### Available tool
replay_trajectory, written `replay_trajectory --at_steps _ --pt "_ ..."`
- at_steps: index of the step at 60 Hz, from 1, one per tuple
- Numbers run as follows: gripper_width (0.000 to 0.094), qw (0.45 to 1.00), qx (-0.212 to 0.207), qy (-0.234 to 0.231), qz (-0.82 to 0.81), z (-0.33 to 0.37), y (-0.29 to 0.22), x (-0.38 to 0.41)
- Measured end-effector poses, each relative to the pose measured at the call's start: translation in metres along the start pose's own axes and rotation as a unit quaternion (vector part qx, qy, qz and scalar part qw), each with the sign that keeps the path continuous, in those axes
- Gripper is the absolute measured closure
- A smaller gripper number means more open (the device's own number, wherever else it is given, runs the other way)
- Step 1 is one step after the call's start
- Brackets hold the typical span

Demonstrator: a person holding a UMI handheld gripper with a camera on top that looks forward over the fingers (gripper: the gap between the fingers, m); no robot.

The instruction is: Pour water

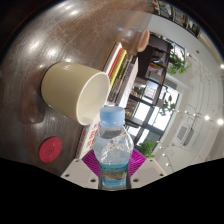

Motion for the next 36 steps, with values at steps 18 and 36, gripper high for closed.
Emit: replay_trajectory --at_steps 18,36 --pt "0.0621 0.998 -0.013 0.017 0.065 -0.005 -0.014 0.005" --pt "0.0604 0.928 -0.035 -0.036 -0.370 0.025 -0.008 -0.047"
Point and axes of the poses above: the point between the fingertips, and its own axes, seen from behind it with the camera up: x to the left, y down, z backward, against the way the camera looks, the point moved 8 cm from there along z, backward, against the way the camera looks, and after that the axes turned 15 degrees about -z, right-handed, at the moved point
